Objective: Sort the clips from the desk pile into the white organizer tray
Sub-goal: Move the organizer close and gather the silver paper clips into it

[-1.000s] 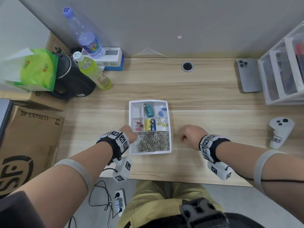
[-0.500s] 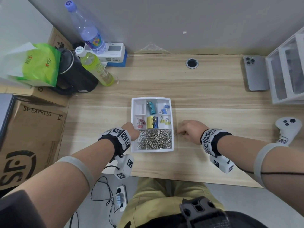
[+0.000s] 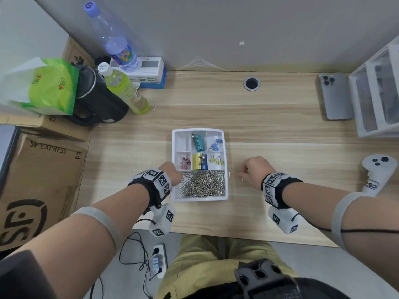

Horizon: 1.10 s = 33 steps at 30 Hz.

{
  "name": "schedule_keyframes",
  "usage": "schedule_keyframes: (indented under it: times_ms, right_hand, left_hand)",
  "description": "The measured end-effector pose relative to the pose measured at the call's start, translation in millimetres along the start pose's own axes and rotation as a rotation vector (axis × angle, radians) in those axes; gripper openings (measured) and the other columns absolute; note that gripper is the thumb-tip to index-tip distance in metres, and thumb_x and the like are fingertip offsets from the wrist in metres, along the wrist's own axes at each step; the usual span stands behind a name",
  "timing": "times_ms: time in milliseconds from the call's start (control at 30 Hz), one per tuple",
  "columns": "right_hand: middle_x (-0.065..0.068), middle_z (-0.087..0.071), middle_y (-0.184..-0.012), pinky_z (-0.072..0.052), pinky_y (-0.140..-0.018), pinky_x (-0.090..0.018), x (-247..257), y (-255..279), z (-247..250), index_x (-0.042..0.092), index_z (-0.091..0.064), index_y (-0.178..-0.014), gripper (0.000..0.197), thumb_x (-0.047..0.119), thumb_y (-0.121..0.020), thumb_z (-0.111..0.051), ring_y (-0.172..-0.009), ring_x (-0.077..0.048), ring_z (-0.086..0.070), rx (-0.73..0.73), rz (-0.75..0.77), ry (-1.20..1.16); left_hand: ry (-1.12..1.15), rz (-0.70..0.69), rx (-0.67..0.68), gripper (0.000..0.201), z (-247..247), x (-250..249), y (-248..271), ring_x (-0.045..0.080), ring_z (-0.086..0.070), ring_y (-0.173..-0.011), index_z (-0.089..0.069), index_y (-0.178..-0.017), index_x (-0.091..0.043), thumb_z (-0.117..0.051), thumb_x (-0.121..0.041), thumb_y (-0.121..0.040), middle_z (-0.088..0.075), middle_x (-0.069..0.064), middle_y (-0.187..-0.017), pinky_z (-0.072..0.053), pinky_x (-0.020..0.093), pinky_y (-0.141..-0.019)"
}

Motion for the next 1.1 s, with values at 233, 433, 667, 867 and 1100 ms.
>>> schedule_keyframes:
  times_ms: [233, 433, 667, 867, 1100]
  right_hand:
    - [-0.010, -0.069, -0.077, -0.054, -0.073, -0.033, 23.8, -3.7, -11.3, 0.005, -0.069, -0.071, 0.027, 0.025, -0.088, -0.062, -0.077, -0.025, -0.064, -0.070, -0.118, -0.206]
    - [-0.004, -0.070, -0.078, -0.055, -0.079, -0.032, 25.1, -0.3, -14.8, 0.011, -0.070, -0.079, 0.012, 0.022, -0.079, -0.066, -0.080, -0.020, -0.065, -0.061, -0.102, -0.262]
    - [-0.001, -0.067, -0.082, -0.055, -0.084, -0.033, 27.6, -1.6, -14.1, 0.015, -0.068, -0.077, 0.004, 0.013, -0.080, -0.066, -0.085, -0.021, -0.064, -0.066, -0.101, -0.224]
    - [0.009, -0.066, -0.076, -0.053, -0.079, -0.026, 11.7, 3.4, -1.8, 0.016, -0.076, -0.084, 0.011, 0.012, -0.083, -0.065, -0.079, -0.014, -0.063, -0.030, 0.010, -0.182]
    - [0.004, -0.053, -0.099, -0.048, -0.087, -0.029, -4.6, 4.4, -6.5, 0.016, -0.066, -0.104, 0.028, 0.027, -0.078, -0.072, -0.091, -0.017, -0.057, -0.138, 0.058, -0.133]
  left_hand:
    - [0.005, 0.001, 0.001, 0.022, -0.4, -0.1, 0.5, 0.020, -0.043, -0.050, -0.040, -0.072, -0.008, -0.044, -0.004, -0.093, -0.038, 0.006, -0.063, -0.033, 0.026, -0.044]
    - [-0.001, -0.005, -0.001, 0.021, -0.3, 0.9, -1.2, 0.022, -0.048, -0.057, -0.041, -0.071, -0.008, -0.044, -0.003, -0.091, -0.042, 0.007, -0.065, -0.036, 0.025, -0.047]
    - [-0.007, -0.005, 0.007, 0.022, 0.2, 0.7, -0.4, 0.022, -0.049, -0.057, -0.040, -0.072, -0.009, -0.044, -0.006, -0.094, -0.044, 0.007, -0.067, -0.036, 0.025, -0.047]
    - [-0.005, -0.001, 0.000, 0.022, 0.0, 1.2, -0.5, 0.021, -0.048, -0.057, -0.040, -0.072, -0.008, -0.045, -0.005, -0.093, -0.043, 0.007, -0.066, -0.036, 0.024, -0.048]
    - [0.005, -0.005, -0.001, 0.022, -0.6, 1.5, -1.2, 0.020, -0.045, -0.055, -0.039, -0.071, -0.009, -0.044, -0.002, -0.091, -0.039, 0.006, -0.065, -0.035, 0.024, -0.048]
Point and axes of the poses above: each hand's wrist, its own y-axis away from the middle knuckle, its own z-axis out of the back of the hand, x = y × z, the point moved 2 cm from there along -y, towards the middle knuckle
